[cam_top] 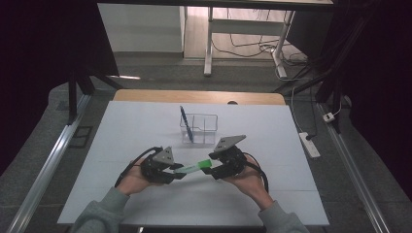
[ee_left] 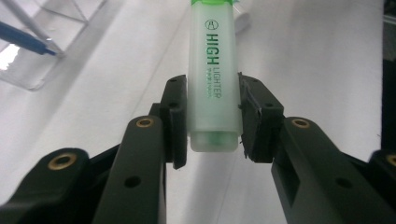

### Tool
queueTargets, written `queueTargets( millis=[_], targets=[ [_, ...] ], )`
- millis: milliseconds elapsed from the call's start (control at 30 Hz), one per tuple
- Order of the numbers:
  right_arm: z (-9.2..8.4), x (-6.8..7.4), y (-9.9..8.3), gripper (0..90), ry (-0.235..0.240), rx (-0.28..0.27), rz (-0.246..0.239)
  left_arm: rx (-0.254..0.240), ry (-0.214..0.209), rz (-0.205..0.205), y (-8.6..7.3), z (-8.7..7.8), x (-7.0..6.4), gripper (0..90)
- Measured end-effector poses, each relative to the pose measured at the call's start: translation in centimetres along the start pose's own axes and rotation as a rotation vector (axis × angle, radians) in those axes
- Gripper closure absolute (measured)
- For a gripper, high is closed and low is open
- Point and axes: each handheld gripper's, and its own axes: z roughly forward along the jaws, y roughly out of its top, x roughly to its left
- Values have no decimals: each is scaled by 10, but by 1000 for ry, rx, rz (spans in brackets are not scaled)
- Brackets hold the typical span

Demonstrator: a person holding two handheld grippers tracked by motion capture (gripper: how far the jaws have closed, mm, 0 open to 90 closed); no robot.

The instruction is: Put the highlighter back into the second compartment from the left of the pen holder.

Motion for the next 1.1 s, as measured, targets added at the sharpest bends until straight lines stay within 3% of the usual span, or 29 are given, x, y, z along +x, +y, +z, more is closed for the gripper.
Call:
queueTargets(
  millis=[400,600,1100],
  targets=[
    [-6,-8,-5,336,-58,-50,82,-92,105,-72,-6,-9,3,650],
    [-6,-15,-9,330,-45,-60,153,-145,138,-88,-7,-13,2,650],
    [0,-19,-12,317,25,-102,237,-162,122,-46,-2,-3,-8,649]
  ],
)
